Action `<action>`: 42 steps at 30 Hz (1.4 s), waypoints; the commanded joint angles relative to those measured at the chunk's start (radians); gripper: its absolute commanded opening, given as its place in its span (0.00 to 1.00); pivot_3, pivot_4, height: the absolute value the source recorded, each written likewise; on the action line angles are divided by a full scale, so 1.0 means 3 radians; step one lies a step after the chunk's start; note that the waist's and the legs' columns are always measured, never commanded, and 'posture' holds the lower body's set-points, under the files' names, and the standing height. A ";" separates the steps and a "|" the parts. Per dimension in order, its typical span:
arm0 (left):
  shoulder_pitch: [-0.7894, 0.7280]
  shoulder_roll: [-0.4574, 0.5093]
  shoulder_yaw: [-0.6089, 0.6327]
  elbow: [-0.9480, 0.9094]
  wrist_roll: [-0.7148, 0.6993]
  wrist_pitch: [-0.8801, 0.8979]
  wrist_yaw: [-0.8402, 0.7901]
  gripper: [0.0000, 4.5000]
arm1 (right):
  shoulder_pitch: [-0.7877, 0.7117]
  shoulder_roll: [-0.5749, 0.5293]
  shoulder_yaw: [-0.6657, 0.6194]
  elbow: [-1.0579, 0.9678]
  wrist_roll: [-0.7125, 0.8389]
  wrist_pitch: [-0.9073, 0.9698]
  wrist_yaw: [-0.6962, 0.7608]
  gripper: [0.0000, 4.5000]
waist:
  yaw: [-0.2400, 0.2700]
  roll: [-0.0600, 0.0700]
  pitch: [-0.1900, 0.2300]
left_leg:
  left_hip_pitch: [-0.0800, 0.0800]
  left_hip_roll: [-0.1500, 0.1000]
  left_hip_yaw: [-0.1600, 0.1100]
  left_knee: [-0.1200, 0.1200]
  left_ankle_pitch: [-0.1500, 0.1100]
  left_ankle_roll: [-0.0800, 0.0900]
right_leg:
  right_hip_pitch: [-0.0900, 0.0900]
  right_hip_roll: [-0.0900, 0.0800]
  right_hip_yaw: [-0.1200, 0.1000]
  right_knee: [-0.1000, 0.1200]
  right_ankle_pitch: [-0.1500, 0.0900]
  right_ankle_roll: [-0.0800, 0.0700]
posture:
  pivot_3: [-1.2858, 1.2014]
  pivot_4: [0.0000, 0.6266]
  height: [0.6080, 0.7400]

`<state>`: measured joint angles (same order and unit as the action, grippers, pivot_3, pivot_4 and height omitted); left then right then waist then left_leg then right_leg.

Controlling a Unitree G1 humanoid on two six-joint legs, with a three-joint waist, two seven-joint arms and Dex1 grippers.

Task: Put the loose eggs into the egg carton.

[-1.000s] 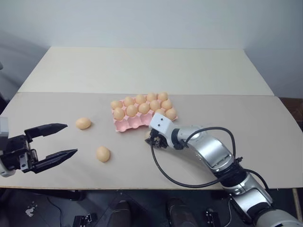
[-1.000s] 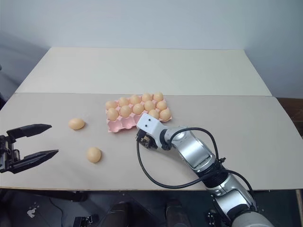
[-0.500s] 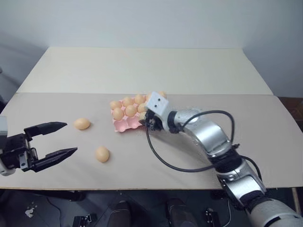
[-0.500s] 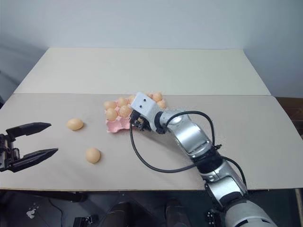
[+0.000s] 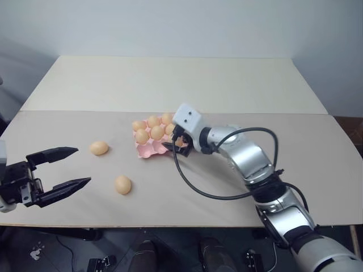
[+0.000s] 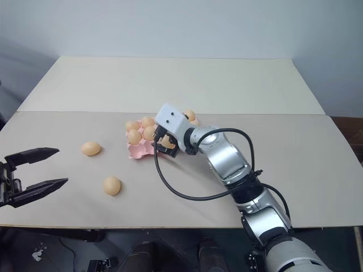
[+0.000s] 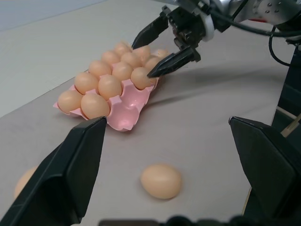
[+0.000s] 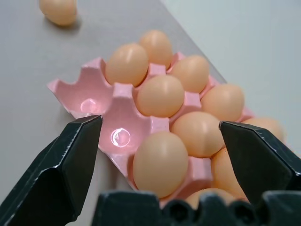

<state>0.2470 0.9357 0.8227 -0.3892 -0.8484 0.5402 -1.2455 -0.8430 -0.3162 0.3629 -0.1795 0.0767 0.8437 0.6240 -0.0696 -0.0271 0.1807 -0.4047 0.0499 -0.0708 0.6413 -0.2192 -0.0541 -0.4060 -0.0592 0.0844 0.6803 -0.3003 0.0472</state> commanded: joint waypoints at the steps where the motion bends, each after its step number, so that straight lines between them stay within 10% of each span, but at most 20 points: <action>1: 0.0023 0.0015 0.0123 -0.0070 -0.0034 -0.0035 -0.0016 1.00 | 0.0085 -0.0194 -0.0324 -0.0494 0.0277 0.0140 0.0208 1.00 | 0.0006 0.0000 0.0000 | 0.0000 0.0000 0.0000 0.0000 0.0000 0.0000 | 0.0000 0.0000 0.0000 0.0000 0.0000 0.0000 | 0.52 0.24 1.00; 13: 0.0282 0.0045 0.0205 0.0011 0.0072 -0.0042 -0.0195 1.00 | 0.1386 -0.1790 -0.1417 -0.0722 0.0988 -0.1100 0.1822 1.00 | 0.0015 0.0000 0.0000 | 0.0002 -0.0001 0.0002 0.0000 -0.0001 0.0001 | 0.0008 -0.0001 -0.0001 -0.0008 -0.0001 0.0001 | 0.52 0.24 1.00; 23: 0.0520 -0.0088 0.0037 -0.0092 0.0429 -0.0297 -0.0150 1.00 | 0.1926 -0.1950 -0.1592 -0.0645 0.1033 -0.1613 0.1904 1.00 | 0.0007 -0.0001 0.0001 | 0.0004 0.0000 0.0003 0.0000 -0.0001 0.0002 | 0.0009 0.0000 0.0001 -0.0006 -0.0001 0.0000 | 0.52 0.24 1.00; 42: -0.0588 -0.0787 -0.1468 -0.1148 0.0293 0.1812 0.2995 1.00 | 0.2017 -0.2022 -0.1692 -0.0932 0.1212 -0.1460 0.1625 1.00 | 0.0094 -0.0003 -0.0001 | 0.0003 -0.0003 0.0000 0.0006 -0.0001 0.0002 | 0.0013 -0.0002 0.0002 -0.0006 0.0000 0.0000 | 0.52 0.24 1.00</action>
<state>0.0940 0.7226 0.4104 -0.6952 -0.7686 1.0500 -0.4270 -0.2371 -0.9093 -0.1004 -0.4202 0.4160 0.4026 1.1220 -0.0415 -0.0281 0.1805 -0.4039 0.0485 -0.0707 0.6434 -0.2196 -0.0537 -0.4019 -0.0602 0.0849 0.6787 -0.3003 0.0474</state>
